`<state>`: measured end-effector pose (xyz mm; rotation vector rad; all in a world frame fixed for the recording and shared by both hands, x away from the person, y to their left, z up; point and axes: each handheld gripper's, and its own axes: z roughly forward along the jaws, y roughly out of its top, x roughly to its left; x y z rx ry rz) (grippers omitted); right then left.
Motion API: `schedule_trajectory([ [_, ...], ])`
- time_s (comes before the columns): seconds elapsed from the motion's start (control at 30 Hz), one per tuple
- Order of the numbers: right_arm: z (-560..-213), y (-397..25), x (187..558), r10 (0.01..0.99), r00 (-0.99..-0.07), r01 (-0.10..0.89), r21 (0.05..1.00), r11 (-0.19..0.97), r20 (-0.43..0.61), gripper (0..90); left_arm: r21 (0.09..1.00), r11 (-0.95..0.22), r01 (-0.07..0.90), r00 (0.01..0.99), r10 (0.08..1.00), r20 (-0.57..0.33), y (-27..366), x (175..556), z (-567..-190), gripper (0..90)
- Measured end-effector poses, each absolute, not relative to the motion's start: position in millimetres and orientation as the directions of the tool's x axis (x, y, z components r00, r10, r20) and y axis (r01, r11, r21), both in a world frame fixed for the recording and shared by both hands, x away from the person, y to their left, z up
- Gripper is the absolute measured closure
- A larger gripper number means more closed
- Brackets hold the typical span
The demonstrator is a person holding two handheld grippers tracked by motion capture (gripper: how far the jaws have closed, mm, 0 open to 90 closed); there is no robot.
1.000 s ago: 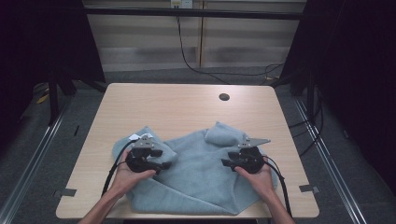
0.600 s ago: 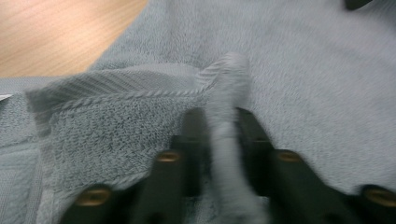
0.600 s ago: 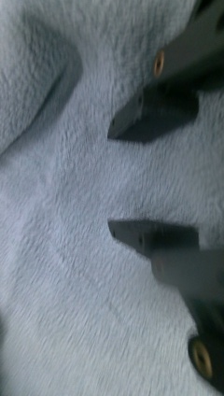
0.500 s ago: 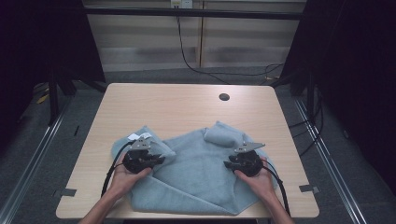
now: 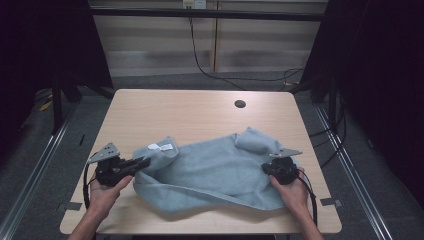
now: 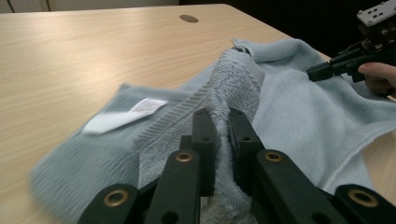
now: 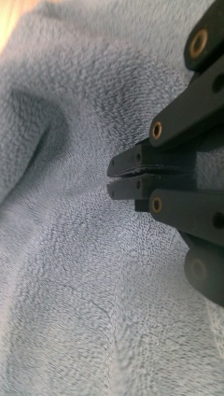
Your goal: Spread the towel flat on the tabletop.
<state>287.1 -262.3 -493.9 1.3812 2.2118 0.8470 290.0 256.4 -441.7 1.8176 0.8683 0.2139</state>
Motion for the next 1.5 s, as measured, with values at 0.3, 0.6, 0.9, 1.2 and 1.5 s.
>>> schedule_trajectory([
  [0.3,-489.1,-297.5,269.8,0.937,-0.35,0.675,0.699,0.236,0.021,87.1,0.827,-0.17,0.536,0.692,0.649,-0.315,277.5,264.8,-462.7,80.5],
  [0.6,-474.3,-269.8,262.1,0.875,-0.47,0.598,0.771,0.218,0.117,70.3,0.856,-0.151,0.495,0.706,0.644,-0.295,267.2,277.7,-441.4,52.9],
  [0.9,-474.3,-200.9,260.5,0.734,-0.659,0.554,0.768,0.323,0.166,57.5,0.82,-0.303,0.486,0.786,0.562,-0.257,211.1,313.9,-448.4,43.0],
  [1.2,-479.6,-144.5,249.8,0.597,-0.777,0.508,0.757,0.411,0.198,47.7,0.733,-0.449,0.511,0.812,0.533,-0.24,204.6,315.6,-486.5,35.9],
  [1.5,-500.7,-119.2,246.8,0.559,-0.81,0.497,0.714,0.493,0.178,45.0,0.693,-0.57,0.441,0.829,0.555,-0.071,198.3,309.2,-493.6,71.8],
])
